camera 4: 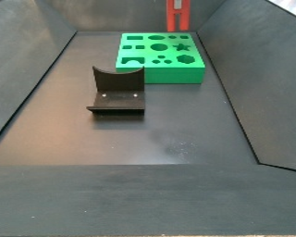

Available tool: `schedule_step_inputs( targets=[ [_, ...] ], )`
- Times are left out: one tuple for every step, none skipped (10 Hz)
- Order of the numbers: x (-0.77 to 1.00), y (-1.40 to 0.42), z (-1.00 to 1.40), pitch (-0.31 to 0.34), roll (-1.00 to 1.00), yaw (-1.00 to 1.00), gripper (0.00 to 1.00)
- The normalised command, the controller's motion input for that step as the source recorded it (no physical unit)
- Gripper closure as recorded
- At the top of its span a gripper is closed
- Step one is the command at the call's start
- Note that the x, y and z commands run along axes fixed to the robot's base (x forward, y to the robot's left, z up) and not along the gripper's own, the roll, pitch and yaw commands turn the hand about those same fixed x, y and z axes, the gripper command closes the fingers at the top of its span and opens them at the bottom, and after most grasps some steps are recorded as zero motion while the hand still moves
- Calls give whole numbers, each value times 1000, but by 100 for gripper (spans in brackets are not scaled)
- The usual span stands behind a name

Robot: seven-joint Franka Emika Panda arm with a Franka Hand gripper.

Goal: Pick up the square-circle object. Move up. Move to above the board. Insert the square-circle object.
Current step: Insert the square-circle object.

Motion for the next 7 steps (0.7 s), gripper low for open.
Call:
schedule_step_inputs(
  targets=[
    [0,-34,-163,-360,-79,-714,100],
    [-274,0,-40,-394,-14,-371,100],
    [-366,0,-43,-337,0,-89,100],
    [-286,-49,-160,-256,39,0,100],
    [-189,-140,-229,-211,64,49,100],
    [0,-151,-309,-179,43,243,100],
    [34,-146,-323,-149,41,329,100]
  ],
)
